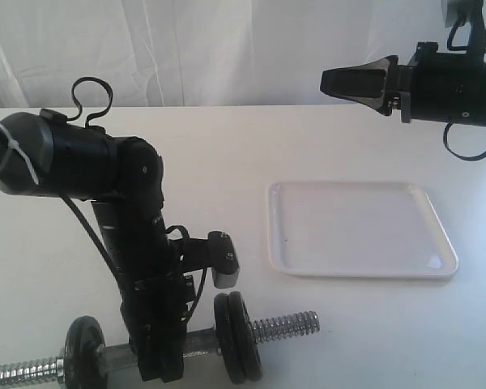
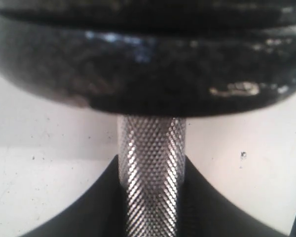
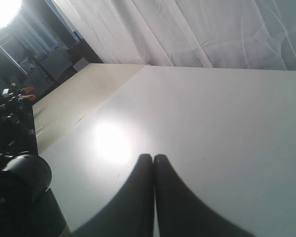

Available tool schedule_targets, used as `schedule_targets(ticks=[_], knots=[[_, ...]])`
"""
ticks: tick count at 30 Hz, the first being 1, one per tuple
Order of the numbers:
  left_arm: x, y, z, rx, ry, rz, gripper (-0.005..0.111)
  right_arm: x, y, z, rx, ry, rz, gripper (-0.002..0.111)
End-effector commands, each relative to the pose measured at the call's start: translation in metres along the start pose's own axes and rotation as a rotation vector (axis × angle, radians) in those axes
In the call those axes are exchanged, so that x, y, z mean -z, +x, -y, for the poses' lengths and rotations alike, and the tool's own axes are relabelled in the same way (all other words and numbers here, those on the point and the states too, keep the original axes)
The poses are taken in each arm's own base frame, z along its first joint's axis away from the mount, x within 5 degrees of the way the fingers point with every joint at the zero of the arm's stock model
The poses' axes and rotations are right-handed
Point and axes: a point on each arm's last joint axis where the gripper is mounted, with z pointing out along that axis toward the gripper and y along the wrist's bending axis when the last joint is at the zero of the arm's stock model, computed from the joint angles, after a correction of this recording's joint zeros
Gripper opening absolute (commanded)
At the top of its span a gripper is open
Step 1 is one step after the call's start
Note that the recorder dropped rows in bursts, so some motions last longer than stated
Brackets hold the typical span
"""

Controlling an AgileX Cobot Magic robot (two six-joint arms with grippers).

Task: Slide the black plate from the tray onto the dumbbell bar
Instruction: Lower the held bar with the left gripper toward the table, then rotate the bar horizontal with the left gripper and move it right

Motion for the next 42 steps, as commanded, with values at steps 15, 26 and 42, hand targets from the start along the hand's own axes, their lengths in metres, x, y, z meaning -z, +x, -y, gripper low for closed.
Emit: schedule_targets(ticks=[15, 26, 42], knots=[[0.025, -0.015, 0.007, -0.031, 0.077, 0.017, 0.0, 0.002, -0.003, -0.002, 0.034, -0.006, 0.012, 0.0], [0.028, -0.022, 0.012, -0.051, 0.128, 0.079, 0.0, 0.002, -0.003, -0.002, 0.034, -0.006, 0.012, 0.0], [0.044, -0.044, 0.025, -0.119, 0.136, 0.097, 0.0, 0.002, -0.003, -0.002, 0.034, -0.006, 0.012, 0.0]])
